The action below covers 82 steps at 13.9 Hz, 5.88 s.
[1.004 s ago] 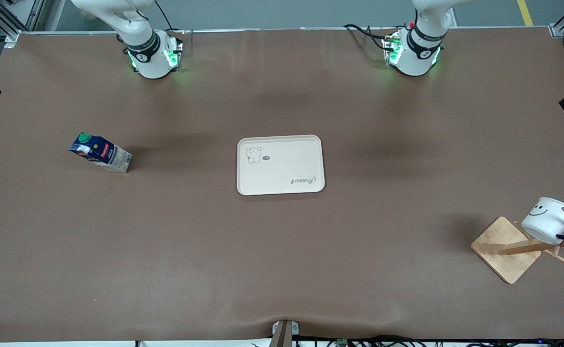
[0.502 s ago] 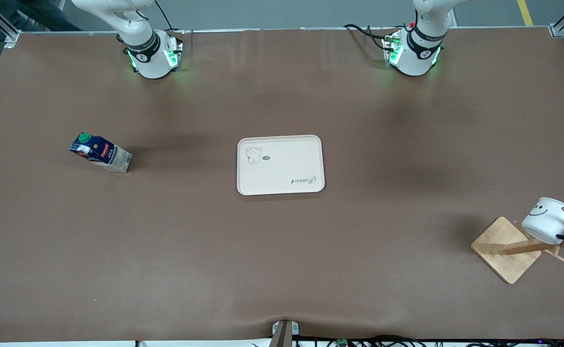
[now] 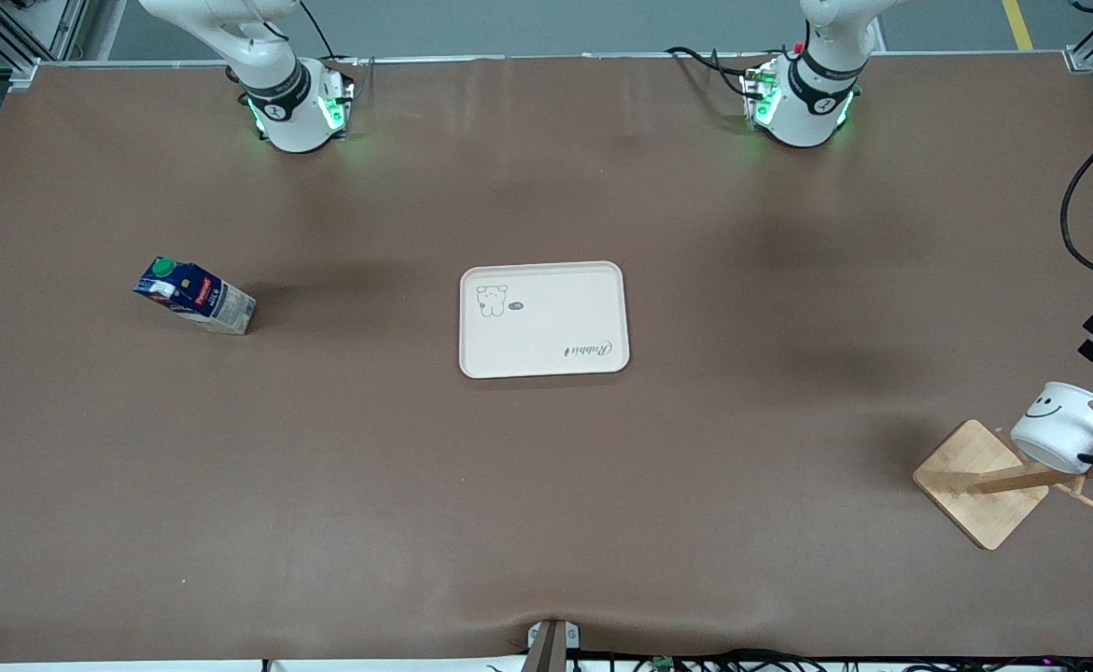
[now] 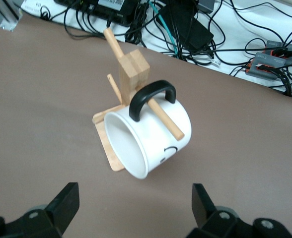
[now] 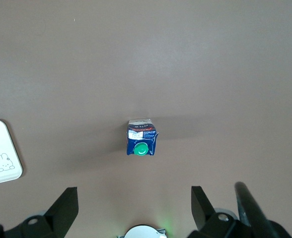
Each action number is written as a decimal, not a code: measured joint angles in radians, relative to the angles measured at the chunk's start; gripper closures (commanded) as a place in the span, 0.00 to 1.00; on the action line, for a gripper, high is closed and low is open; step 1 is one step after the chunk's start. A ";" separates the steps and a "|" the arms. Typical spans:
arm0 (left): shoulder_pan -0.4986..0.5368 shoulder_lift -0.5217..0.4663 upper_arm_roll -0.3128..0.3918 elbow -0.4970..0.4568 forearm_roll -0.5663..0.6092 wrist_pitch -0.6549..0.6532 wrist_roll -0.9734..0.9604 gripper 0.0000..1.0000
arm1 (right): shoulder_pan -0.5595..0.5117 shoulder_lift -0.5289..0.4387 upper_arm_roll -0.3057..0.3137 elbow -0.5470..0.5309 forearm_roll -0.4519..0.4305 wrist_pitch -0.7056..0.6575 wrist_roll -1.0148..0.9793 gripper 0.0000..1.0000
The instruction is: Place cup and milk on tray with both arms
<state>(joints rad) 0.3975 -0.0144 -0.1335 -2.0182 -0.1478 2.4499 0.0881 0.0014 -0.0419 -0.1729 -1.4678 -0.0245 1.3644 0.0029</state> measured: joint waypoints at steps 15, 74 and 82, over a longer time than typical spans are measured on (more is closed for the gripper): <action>-0.005 0.124 -0.017 -0.013 0.000 0.224 0.129 0.00 | -0.002 0.020 0.001 -0.001 0.044 0.043 0.000 0.00; -0.743 0.696 -0.351 0.445 0.343 -0.281 -1.245 1.00 | -0.084 0.181 0.009 -0.235 0.099 0.143 -0.048 0.00; -0.785 0.740 -0.328 0.455 0.245 -0.311 -1.315 1.00 | -0.084 0.034 0.010 -0.616 0.100 0.501 -0.049 0.00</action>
<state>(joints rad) -0.3874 0.7258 -0.4617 -1.5633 0.0973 2.1390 -1.2266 -0.0829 -0.0080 -0.1625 -2.0835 0.0752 1.8651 -0.0457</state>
